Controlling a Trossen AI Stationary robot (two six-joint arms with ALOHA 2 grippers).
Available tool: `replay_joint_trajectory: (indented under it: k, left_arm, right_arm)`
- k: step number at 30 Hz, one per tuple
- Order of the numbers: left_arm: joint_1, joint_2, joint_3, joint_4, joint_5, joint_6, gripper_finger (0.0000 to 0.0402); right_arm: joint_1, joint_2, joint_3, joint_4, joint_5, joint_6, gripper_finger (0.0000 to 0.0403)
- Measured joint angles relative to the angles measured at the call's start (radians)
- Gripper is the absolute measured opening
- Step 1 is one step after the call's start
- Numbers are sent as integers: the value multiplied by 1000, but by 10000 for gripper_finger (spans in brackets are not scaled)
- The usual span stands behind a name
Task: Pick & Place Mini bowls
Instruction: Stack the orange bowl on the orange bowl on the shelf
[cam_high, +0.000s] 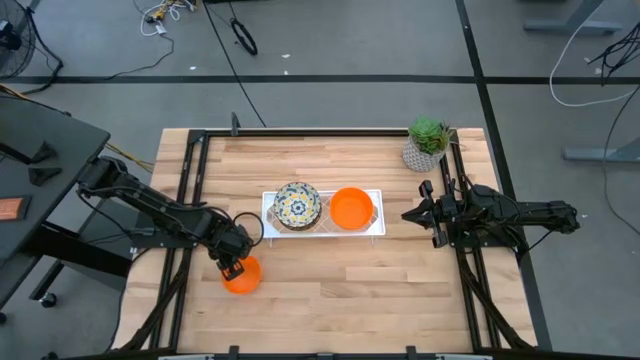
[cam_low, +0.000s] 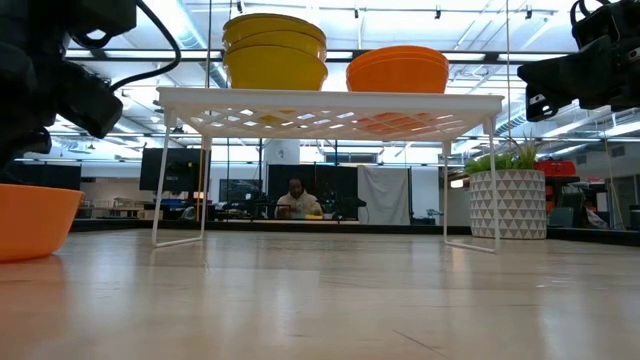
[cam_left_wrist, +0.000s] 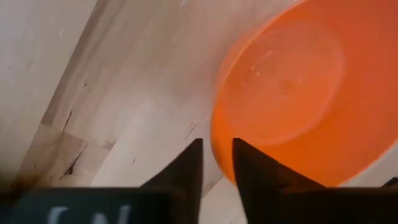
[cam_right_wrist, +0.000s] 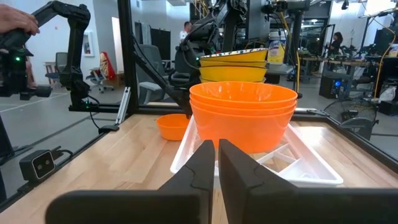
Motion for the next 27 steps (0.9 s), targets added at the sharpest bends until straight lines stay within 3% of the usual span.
replay_joint_trajectory:
  k: [7,19,27]
  left_arm:
    - [0,0,0,1,9,-16,8]
    - [0,0,8,-13,60,-52,3]
    - [0,0,134,-164,35,-51,1]
  right_arm:
    - [0,0,0,0,0,0,27]
    - [0,0,0,0,0,0,27]
    - [0,0,0,0,0,0,27]
